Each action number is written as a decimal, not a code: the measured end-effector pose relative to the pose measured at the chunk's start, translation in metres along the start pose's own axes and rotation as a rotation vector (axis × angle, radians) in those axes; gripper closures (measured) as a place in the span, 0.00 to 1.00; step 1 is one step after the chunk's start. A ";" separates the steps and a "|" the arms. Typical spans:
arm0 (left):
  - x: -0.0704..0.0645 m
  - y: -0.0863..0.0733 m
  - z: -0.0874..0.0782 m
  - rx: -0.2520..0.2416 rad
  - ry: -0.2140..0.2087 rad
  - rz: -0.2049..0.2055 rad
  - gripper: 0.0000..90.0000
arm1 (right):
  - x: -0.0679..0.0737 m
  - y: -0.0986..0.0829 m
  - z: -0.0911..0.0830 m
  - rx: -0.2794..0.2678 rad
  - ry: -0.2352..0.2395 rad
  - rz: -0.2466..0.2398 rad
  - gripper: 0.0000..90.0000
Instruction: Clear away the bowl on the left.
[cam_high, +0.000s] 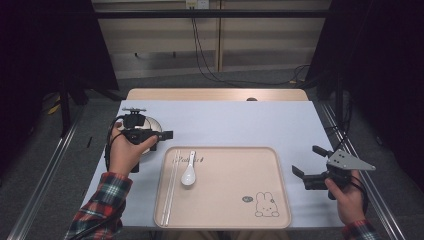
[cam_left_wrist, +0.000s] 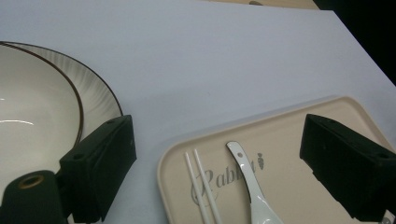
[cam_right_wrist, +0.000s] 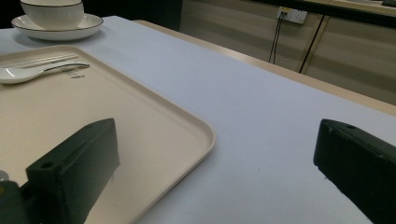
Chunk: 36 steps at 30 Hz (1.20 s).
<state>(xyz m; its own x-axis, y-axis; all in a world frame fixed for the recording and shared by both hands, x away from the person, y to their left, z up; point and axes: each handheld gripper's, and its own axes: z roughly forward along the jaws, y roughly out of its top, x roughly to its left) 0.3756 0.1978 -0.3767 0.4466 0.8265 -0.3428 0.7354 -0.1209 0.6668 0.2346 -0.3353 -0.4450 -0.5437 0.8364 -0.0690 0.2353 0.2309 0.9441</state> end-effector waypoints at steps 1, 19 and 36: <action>0.000 0.000 -0.001 0.003 -0.001 -0.001 0.12 | 0.000 0.000 0.000 0.000 0.000 -0.001 0.00; 0.019 -0.001 -0.017 -0.007 0.042 -0.017 0.12 | 0.002 -0.001 -0.003 0.003 -0.001 -0.009 0.00; 0.037 -0.001 -0.027 -0.012 0.099 -0.050 0.12 | 0.002 -0.001 -0.006 0.005 -0.003 -0.006 0.00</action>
<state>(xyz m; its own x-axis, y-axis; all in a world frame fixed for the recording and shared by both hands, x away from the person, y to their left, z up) 0.3778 0.2437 -0.3724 0.3567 0.8815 -0.3094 0.7489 -0.0718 0.6588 0.2281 -0.3372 -0.4443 -0.5429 0.8364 -0.0753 0.2361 0.2380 0.9421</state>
